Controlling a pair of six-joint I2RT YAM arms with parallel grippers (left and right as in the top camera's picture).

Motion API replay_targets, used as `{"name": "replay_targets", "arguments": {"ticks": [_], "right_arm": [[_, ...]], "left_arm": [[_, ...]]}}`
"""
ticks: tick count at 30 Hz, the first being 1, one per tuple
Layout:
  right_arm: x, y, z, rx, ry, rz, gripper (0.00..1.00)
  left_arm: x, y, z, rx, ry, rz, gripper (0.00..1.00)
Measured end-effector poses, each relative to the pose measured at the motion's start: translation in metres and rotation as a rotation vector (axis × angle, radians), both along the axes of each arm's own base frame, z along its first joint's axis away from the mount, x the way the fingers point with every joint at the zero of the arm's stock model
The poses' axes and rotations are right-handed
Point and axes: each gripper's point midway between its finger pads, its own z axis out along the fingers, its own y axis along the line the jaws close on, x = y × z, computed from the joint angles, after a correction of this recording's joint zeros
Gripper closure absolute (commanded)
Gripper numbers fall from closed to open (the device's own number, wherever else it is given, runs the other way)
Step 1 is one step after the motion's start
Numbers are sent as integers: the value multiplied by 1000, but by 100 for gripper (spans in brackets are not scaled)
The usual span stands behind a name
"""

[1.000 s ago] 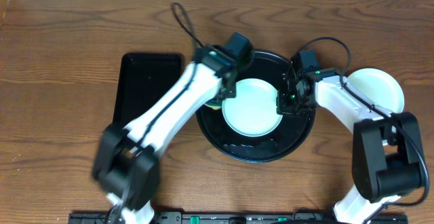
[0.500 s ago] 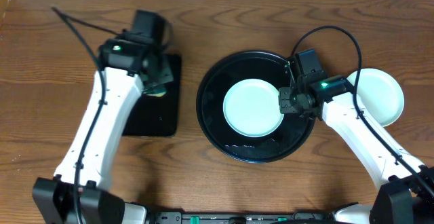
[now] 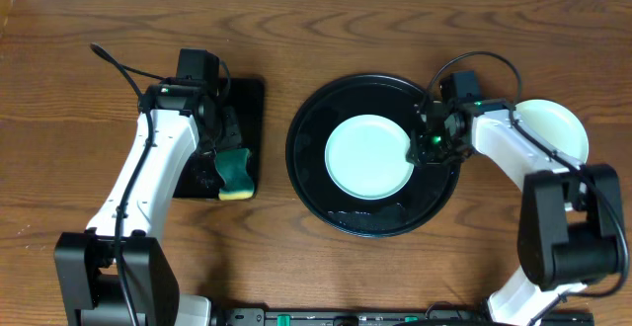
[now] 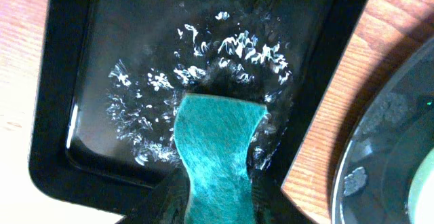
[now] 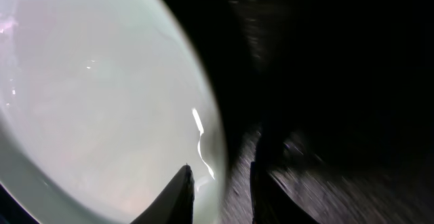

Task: Clean dirty plates on tray and stack at the side
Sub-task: 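Return the sponge to the black rectangular tray with the left gripper, then lift the pale green plate off the round tray with the right gripper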

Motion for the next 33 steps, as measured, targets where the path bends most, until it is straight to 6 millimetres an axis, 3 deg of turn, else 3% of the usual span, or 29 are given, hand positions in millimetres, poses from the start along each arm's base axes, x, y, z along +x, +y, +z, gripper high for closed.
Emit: {"name": "replay_targets", "arguments": {"ticks": [1,3,6,8,13,16,21,33], "right_arm": [[0,3,-2,14,1,10,78],[2,7,-4,37,-8,29,98],[6,5,-8,25,-14,20,99],[8,4,-8,22,-17,6,99],[8,1,-2,-21,-30,-10,99],[7,-4,18,-98,-89,-3,99],[5,1,84,-287,-321,42,99],[-9,11,140,-610,-585,117,99]], "left_arm": [[-1,-2,1,-9,2,-5,46],[-1,-6,7,-37,-8,-13,39],[0,-12,22,-68,-53,-20,33],[-2,-14,39,-87,-99,-27,20],[-4,-16,58,-100,-155,-32,18],[-3,-17,58,-104,-152,-33,18],[-4,-17,58,-108,-152,-34,18],[-4,-18,58,-114,-152,-36,17]]}}
